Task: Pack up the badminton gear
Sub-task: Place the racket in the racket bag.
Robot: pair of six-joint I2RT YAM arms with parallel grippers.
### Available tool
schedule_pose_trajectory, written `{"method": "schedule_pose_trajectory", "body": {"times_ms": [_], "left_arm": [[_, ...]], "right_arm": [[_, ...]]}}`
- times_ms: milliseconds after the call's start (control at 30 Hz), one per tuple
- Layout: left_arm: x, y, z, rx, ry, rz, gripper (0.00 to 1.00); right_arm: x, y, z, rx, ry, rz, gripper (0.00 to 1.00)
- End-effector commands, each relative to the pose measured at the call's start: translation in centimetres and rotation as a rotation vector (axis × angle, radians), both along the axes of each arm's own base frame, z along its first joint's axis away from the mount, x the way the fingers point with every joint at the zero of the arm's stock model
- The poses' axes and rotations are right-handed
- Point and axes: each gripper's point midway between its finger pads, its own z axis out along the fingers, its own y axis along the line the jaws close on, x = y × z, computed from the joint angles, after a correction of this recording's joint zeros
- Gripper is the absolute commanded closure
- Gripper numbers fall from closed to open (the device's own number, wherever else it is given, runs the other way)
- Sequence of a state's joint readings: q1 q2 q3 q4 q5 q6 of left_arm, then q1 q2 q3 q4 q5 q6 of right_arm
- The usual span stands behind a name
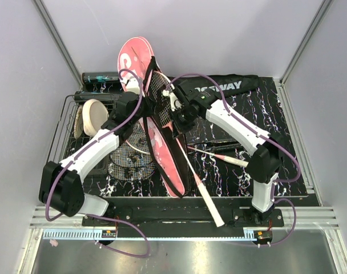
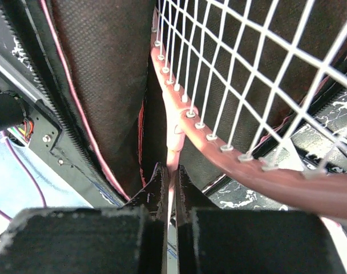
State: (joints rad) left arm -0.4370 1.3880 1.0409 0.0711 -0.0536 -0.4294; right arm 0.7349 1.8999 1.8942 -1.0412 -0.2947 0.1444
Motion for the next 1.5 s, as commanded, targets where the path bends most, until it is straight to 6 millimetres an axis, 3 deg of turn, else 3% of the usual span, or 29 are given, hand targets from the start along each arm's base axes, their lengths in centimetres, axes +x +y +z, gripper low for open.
{"method": "schedule_pose_trajectory", "body": {"times_ms": [0,33,167,233,333,400,467,533,667,700,733,767,800,833,867,900,933,967,1000,1033,1067,1133,1167,1200,1267,1300,1333,1367,1467], "left_arm": [[0.3,-2.6,4.9,-0.14,-0.071,-0.114,1.0],[0.1,-3.0,4.9,-0.162,-0.047,-0.13,1.0],[-1.3,-4.7,3.7,-0.282,0.123,-0.178,1.0],[-2.1,-5.4,3.2,-0.339,0.178,-0.206,1.0],[-2.8,-5.5,2.2,-0.375,0.228,-0.217,1.0],[-3.1,-5.2,1.5,-0.389,0.27,-0.212,1.0],[-3.7,-5.4,0.9,-0.414,0.303,-0.222,1.0],[-4.0,-5.7,0.6,-0.465,0.32,-0.232,1.0],[-4.1,-6.4,0.6,-0.531,0.355,-0.266,1.0],[-4.2,-6.5,0.6,-0.538,0.359,-0.274,1.0],[-4.3,-6.5,0.4,-0.542,0.364,-0.275,1.0],[-4.3,-6.4,0.5,-0.551,0.362,-0.274,1.0],[-4.3,-6.2,0.5,-0.558,0.362,-0.27,1.0],[-4.5,-5.9,-0.2,-0.565,0.378,-0.257,1.0],[-4.2,-5.4,0.2,-0.586,0.362,-0.253,1.0],[-4.2,-5.2,0.1,-0.612,0.374,-0.244,1.0],[-3.8,-4.8,0.3,-0.615,0.366,-0.237,1.0],[-3.7,-4.3,-0.3,-0.583,0.378,-0.211,1.0],[-3.4,-4.0,-0.3,-0.561,0.38,-0.194,1.0],[-2.9,-3.7,0.4,-0.546,0.36,-0.186,1.0],[-2.7,-3.4,0.1,-0.521,0.367,-0.175,1.0],[-2.0,-3.4,1.6,-0.516,0.344,-0.188,1.0],[-1.7,-3.3,1.6,-0.504,0.35,-0.187,1.0],[-1.7,-3.3,1.5,-0.473,0.356,-0.189,1.0],[-1.3,-3.1,2.3,-0.441,0.349,-0.188,1.0],[-1.2,-2.9,2.7,-0.426,0.341,-0.182,1.0],[-1.0,-2.8,3.7,-0.416,0.318,-0.177,1.0],[-0.8,-2.3,3.7,-0.401,0.323,-0.156,1.0],[-1.1,-1.5,6.3,-0.371,0.285,-0.151,1.0]], "right_arm": [[1.7,1.0,4.1,0.096,-0.102,-0.042,1.0],[2.2,1.1,4.3,0.098,-0.121,-0.055,1.0],[8.3,2.5,6.0,0.138,-0.325,-0.217,1.0],[11.5,3.0,7.8,0.17,-0.386,-0.31,1.0],[14.0,4.6,10.6,0.252,-0.424,-0.353,1.0],[16.6,4.3,12.5,0.248,-0.506,-0.398,1.0],[18.1,3.5,12.3,0.224,-0.521,-0.454,1.0],[19.5,4.4,11.4,0.257,-0.517,-0.489,1.0],[21.5,3.5,8.9,0.256,-0.53,-0.682,1.0],[21.0,2.8,6.4,0.208,-0.524,-0.697,1.0],[21.8,2.9,7.1,0.257,-0.57,-0.73,1.0],[22.2,2.0,6.4,0.235,-0.593,-0.771,1.0],[21.9,1.4,4.3,0.192,-0.593,-0.769,1.0],[22.2,1.8,4.8,0.229,-0.627,-0.756,0.98],[22.0,2.1,4.2,0.24,-0.619,-0.723,0.92],[21.4,2.5,3.8,0.247,-0.599,-0.678,0.77],[19.3,3.3,2.6,0.22,-0.5,-0.546,0.57],[17.7,3.5,3.2,0.219,-0.445,-0.473,0.46],[16.2,3.7,5.5,0.243,-0.41,-0.407,0.41],[13.0,2.7,5.0,0.188,-0.325,-0.306,0.28],[9.7,2.3,8.5,0.253,-0.305,-0.211,0.24],[6.1,-1.0,8.5,0.176,-0.282,-0.137,0.16],[5.2,-2.5,9.1,0.17,-0.308,-0.129,0.13],[2.6,-4.9,10.1,0.174,-0.335,-0.118,0.13],[1.0,-7.2,11.5,0.228,-0.392,-0.13,0.11],[-1.3,-9.0,11.9,0.275,-0.422,-0.131,0.11],[-1.6,-9.0,13.6,0.367,-0.478,-0.129,0.09],[-2.1,-10.8,14.9,0.408,-0.539,-0.172,0.06],[0.8,-15.0,7.8,0.142,-0.498,-0.342,0.13]]}}
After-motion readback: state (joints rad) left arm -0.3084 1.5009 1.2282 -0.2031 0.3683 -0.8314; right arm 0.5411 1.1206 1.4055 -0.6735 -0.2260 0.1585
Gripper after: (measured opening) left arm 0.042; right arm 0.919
